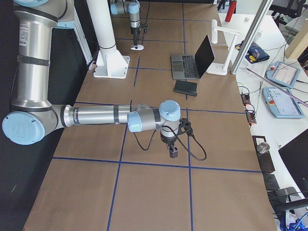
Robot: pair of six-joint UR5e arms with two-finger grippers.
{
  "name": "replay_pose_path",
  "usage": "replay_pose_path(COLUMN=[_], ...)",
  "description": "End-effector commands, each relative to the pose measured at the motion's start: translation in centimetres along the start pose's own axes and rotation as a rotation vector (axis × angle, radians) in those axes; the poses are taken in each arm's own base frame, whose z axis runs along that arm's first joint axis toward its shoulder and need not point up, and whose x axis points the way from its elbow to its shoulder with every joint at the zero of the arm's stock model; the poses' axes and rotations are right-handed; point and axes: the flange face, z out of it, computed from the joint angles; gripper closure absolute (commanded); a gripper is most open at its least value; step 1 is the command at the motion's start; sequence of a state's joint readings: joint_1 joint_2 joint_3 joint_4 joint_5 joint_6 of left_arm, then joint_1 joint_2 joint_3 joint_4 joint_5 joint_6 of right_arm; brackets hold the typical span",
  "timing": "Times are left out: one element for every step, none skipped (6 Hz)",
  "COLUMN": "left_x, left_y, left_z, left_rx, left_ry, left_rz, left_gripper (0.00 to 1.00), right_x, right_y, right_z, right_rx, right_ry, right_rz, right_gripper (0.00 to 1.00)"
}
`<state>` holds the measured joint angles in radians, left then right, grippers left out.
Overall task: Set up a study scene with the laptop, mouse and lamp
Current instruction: 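Lower the left gripper onto the white mouse and grasp it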
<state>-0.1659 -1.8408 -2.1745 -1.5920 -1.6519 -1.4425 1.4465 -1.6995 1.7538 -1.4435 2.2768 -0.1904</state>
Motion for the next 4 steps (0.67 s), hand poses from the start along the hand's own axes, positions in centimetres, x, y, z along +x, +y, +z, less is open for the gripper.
replay_pose_path(left_x=[1.9, 3.3, 5.0, 6.5], left_y=[-3.5, -5.3, -7.6, -9.3], left_z=[-2.3, -2.1, -0.9, -0.6], left_rx=[0.053, 0.075, 0.096, 0.094], left_ry=[0.052, 0.058, 0.049, 0.053], left_rz=[-0.006, -0.013, -0.031, -0.046], left_gripper=[0.56, 0.56, 0.58, 0.58], right_x=[0.0, 0.0, 0.0, 0.0], right_y=[0.1, 0.1, 0.1, 0.1], right_z=[0.0, 0.0, 0.0, 0.0], right_rx=[0.0, 0.0, 0.001, 0.001], right_ry=[0.0, -0.001, -0.001, 0.001], right_rz=[0.005, 0.007, 0.009, 0.009], right_gripper=[0.0, 0.0, 0.0, 0.0])
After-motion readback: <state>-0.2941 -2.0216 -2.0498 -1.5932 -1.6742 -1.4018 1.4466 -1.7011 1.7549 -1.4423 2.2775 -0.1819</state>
